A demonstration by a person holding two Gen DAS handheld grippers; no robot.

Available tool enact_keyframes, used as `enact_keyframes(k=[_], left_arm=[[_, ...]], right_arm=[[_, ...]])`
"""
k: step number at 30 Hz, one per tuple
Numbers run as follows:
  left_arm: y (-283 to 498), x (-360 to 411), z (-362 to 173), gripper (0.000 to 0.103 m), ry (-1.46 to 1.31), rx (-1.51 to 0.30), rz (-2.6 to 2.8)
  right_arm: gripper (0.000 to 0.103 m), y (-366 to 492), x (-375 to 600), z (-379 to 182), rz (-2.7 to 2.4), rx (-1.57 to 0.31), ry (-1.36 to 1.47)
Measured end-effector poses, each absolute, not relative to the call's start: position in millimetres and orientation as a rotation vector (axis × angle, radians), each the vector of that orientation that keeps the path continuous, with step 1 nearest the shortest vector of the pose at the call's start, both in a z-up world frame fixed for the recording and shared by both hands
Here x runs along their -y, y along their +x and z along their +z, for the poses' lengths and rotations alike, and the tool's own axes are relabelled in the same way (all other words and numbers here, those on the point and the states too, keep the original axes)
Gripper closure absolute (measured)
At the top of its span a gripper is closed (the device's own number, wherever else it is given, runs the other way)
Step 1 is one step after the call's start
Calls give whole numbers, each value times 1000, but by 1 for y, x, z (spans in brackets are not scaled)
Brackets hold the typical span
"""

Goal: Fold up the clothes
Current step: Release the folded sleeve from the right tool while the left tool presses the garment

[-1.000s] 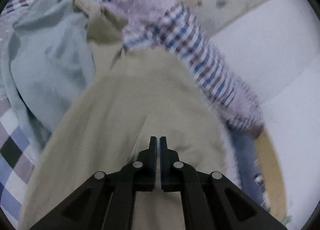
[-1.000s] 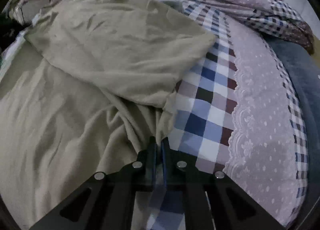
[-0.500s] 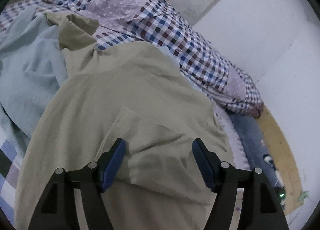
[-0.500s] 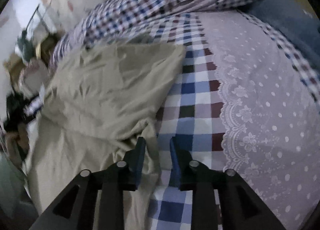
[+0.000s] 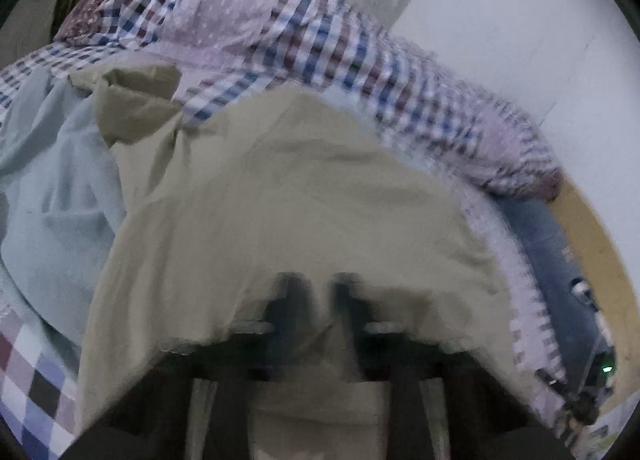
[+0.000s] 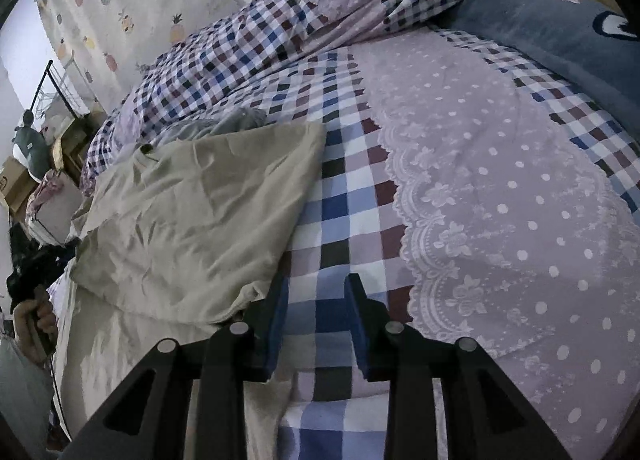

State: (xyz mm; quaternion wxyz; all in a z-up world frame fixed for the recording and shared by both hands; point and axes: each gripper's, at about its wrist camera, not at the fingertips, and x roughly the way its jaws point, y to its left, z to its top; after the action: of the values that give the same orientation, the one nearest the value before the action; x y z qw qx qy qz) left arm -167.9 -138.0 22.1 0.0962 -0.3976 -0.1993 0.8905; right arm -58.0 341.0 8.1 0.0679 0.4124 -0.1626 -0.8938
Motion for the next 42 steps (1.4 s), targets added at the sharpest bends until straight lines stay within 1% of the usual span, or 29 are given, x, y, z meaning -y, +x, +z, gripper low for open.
enact_keyframes(k=[4, 8, 11, 13, 14, 15, 17, 18, 19, 20, 21, 24, 26, 27, 28, 29, 30, 33, 35, 36, 38, 39, 42], left_arm=[[-168, 134, 35, 103, -1106, 516, 2672], [-189, 131, 63, 103, -1045, 524, 2679], [-218, 126, 72, 102, -1077, 536, 2695], [-246, 121, 61, 92, -1187, 543, 2663], [-255, 123, 52, 82, -1260, 543, 2645], [-261, 127, 42, 70, -1332, 548, 2626], [-250, 144, 35, 65, -1358, 604, 2611], [-238, 152, 37, 52, -1320, 637, 2619], [-223, 162, 40, 32, -1276, 668, 2639], [-207, 172, 41, 26, -1229, 702, 2663], [-190, 181, 41, 22, -1187, 739, 2681], [-162, 196, 31, 22, -1163, 843, 2639], [-156, 193, 24, 28, -1172, 862, 2594], [-156, 186, 22, 39, -1185, 844, 2572], [-159, 180, 22, 45, -1209, 817, 2561], [-163, 171, 20, 53, -1243, 784, 2555], [-168, 163, 18, 56, -1281, 754, 2557], [-180, 153, 12, 56, -1346, 740, 2591], [-183, 155, 11, 71, -1363, 778, 2618], [-184, 157, 10, 85, -1375, 816, 2629], [-183, 163, 10, 91, -1365, 905, 2626], [-180, 165, 12, 98, -1342, 934, 2626], [-163, 165, 27, 99, -1248, 934, 2680]], right_arm=[[71, -57, -341, 8, -2697, 491, 1234], [70, -56, -340, 10, -2705, 486, 1220], [70, -56, -336, 11, -2716, 471, 1210], [70, -55, -334, 12, -2715, 465, 1205], [70, -55, -333, 12, -2714, 466, 1203], [70, -55, -332, 13, -2714, 467, 1199], [70, -54, -330, 16, -2715, 457, 1183], [70, -54, -329, 18, -2715, 450, 1173], [69, -53, -328, 20, -2715, 444, 1163], [69, -52, -327, 21, -2717, 442, 1153], [68, -51, -327, 23, -2721, 441, 1143], [66, -49, -327, 26, -2727, 449, 1127], [66, -48, -327, 26, -2727, 453, 1123], [65, -48, -327, 27, -2726, 455, 1121], [65, -47, -326, 27, -2727, 455, 1118], [65, -47, -325, 27, -2728, 454, 1116], [65, -47, -325, 28, -2728, 452, 1115], [65, -46, -324, 27, -2726, 431, 1128], [65, -46, -324, 26, -2725, 417, 1137], [64, -46, -324, 26, -2724, 410, 1141], [64, -45, -324, 26, -2723, 396, 1150], [63, -45, -324, 25, -2722, 389, 1154], [63, -44, -322, 23, -2713, 329, 1180]])
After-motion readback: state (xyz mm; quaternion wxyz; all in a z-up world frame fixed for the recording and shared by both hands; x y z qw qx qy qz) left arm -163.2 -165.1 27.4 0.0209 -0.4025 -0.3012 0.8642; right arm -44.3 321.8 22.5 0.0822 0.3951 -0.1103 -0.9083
